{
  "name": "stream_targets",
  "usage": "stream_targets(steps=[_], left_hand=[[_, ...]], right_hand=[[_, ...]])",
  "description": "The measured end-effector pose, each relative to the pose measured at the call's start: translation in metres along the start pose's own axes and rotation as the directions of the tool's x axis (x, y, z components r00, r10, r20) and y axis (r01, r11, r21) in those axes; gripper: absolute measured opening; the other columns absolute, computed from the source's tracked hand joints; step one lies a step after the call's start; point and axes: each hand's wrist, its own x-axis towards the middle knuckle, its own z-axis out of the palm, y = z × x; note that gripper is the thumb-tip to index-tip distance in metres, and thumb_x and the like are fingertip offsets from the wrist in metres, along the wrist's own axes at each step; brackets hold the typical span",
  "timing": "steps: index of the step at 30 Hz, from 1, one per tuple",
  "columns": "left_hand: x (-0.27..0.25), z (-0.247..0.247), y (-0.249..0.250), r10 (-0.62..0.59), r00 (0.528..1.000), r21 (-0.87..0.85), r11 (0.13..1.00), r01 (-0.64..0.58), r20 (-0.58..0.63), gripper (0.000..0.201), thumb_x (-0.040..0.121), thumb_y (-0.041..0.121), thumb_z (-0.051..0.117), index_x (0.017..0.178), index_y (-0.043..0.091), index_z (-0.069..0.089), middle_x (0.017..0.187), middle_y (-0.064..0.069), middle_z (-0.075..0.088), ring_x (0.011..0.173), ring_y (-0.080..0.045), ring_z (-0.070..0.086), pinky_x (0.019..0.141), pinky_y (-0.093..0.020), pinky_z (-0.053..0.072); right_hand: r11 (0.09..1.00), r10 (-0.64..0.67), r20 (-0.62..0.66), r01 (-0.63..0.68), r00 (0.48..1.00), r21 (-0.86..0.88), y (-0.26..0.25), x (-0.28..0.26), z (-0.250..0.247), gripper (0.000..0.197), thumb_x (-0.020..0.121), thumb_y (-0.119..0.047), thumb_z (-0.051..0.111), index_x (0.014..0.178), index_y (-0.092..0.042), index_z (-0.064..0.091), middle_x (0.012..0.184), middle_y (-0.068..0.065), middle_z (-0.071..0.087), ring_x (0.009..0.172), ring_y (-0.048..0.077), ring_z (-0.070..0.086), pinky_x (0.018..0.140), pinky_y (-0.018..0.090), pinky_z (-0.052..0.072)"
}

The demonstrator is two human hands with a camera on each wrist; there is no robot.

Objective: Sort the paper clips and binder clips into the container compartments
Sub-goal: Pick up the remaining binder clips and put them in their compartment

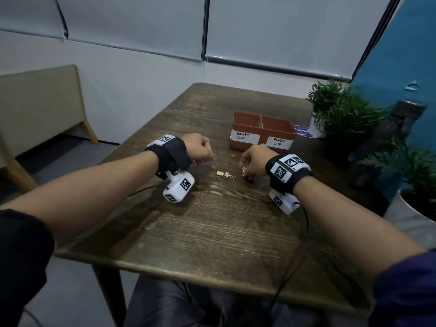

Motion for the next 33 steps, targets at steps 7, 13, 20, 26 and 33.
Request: stream_targets(steps=[7,13,20,26,33], left_hand=[[-0.009,0.0,0.011,-0.229,0.971,-0.377,0.896,0.236,0.065,0.026,0.088,-0.004,0.035,0.071,0.01,0.051,0.061,-0.003,0.039,0.05,-0.016,0.036,0.037,-0.014,0.03],[-0.008,0.004,0.022,-0.307,0.938,-0.385,0.855,0.347,0.162,0.035,0.091,0.029,0.045,0.059,0.018,0.035,0.053,0.001,0.033,0.037,-0.011,0.029,0.036,-0.014,0.024],[-0.003,0.023,0.015,-0.007,0.995,0.277,0.961,-0.02,0.095,0.027,0.102,0.035,0.041,0.103,0.014,0.059,0.095,-0.004,0.063,0.083,-0.02,0.059,0.07,-0.027,0.041],[-0.005,0.025,0.015,0.043,0.976,0.552,0.819,-0.157,0.213,0.042,0.074,0.054,0.076,0.106,0.03,0.065,0.108,0.006,0.062,0.098,-0.015,0.059,0.088,-0.036,0.051],[-0.004,0.03,0.019,-0.024,0.979,0.612,0.784,-0.107,0.202,0.038,0.086,0.048,0.067,0.108,0.017,0.062,0.108,-0.001,0.064,0.097,-0.019,0.059,0.079,-0.031,0.046]], right_hand=[[0.742,0.226,0.044,-0.202,0.973,0.64,0.023,-0.003,-0.009,0.005,0.095,-0.009,0.058,0.09,-0.01,0.056,0.078,0.012,0.069,0.064,0.023,0.065,0.052,0.029,0.055],[0.253,0.234,0.198,-0.256,0.952,0.933,0.035,-0.006,-0.011,0.026,0.08,0.01,0.028,0.077,-0.009,0.045,0.079,0.01,0.055,0.061,0.018,0.053,0.038,0.018,0.038],[0.89,0.202,0.058,-0.208,0.978,0.405,0.037,-0.006,-0.01,0.036,0.079,-0.045,0.078,0.069,-0.022,0.051,0.059,-0.008,0.054,0.049,0.008,0.047,0.049,0.023,0.036],[0.986,0.148,0.134,-0.157,0.98,0.06,0.026,-0.007,-0.002,0.036,0.065,-0.045,0.088,0.094,-0.028,0.075,0.096,-0.011,0.068,0.085,0.002,0.056,0.062,0.023,0.041],[0.988,0.145,0.134,-0.15,0.98,0.027,0.009,-0.003,0.001,0.024,0.071,-0.027,0.086,0.085,-0.012,0.074,0.089,-0.003,0.074,0.089,0.013,0.068,0.074,0.03,0.057]])
